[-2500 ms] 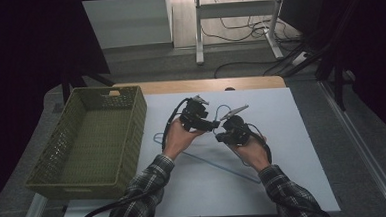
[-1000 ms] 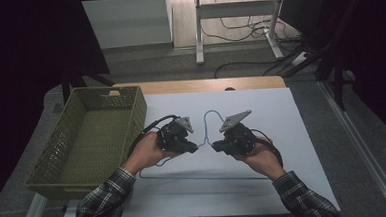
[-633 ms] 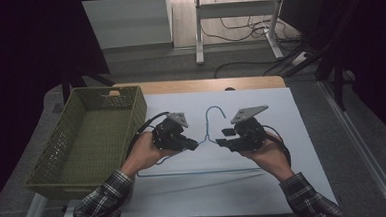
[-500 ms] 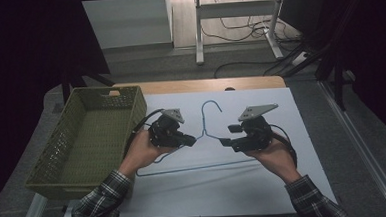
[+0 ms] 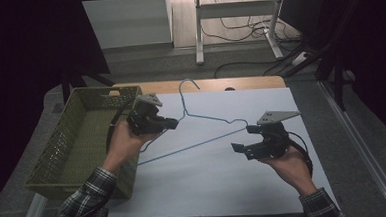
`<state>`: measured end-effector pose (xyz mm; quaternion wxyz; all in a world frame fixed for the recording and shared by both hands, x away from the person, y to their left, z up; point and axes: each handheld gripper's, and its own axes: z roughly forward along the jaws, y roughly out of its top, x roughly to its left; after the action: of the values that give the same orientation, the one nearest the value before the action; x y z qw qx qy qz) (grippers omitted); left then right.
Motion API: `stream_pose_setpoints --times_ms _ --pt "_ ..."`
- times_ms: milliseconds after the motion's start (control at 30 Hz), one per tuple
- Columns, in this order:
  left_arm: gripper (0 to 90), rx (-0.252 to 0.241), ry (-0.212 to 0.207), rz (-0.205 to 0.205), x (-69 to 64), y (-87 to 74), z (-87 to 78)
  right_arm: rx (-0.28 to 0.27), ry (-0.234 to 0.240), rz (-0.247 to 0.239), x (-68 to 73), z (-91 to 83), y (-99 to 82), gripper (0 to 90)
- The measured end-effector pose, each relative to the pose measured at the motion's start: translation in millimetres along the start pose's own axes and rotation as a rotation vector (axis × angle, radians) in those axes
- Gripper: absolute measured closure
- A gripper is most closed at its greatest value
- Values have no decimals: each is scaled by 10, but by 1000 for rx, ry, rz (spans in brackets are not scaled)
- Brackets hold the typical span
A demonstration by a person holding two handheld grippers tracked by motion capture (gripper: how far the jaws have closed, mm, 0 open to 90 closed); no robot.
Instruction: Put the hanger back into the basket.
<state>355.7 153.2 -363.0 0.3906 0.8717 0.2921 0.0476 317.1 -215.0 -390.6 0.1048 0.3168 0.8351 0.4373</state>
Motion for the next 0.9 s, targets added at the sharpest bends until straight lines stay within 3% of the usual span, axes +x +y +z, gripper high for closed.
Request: stream_pose_setpoints --times_ms 500,900 --pt "874 -61 186 -120 413 -338 -751 8 -9 33 -31 -47 -264 107" --pt "874 -119 317 -227 658 -829 -1313 21 -22 66 -59 -68 -448 74"
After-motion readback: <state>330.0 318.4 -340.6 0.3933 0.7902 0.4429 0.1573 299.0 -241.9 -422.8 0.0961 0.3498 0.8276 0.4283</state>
